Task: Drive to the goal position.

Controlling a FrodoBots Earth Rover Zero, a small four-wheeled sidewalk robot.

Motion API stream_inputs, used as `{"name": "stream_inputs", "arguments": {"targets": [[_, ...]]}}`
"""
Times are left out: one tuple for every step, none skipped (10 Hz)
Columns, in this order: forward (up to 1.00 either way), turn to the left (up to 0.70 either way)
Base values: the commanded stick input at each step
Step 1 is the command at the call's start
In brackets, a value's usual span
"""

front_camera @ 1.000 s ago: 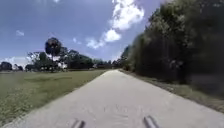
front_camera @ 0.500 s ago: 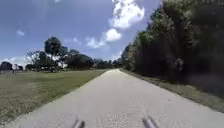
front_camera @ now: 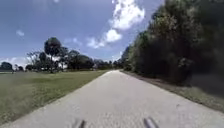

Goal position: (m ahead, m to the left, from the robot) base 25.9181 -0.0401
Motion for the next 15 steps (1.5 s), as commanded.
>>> {"name": "stream_inputs", "arguments": {"targets": [[0.50,0.00],[0.50,0.00],[0.50,0.00],[0.50,0.00],[0.50,0.00],[0.50,0.00],[0.50,0.00],[0.50,0.00],[0.50,0.00],[0.50,0.00],[0.50,0.00],[0.50,0.00],[0.50,0.00],[0.50,0.00],[0.50,0.00]]}}
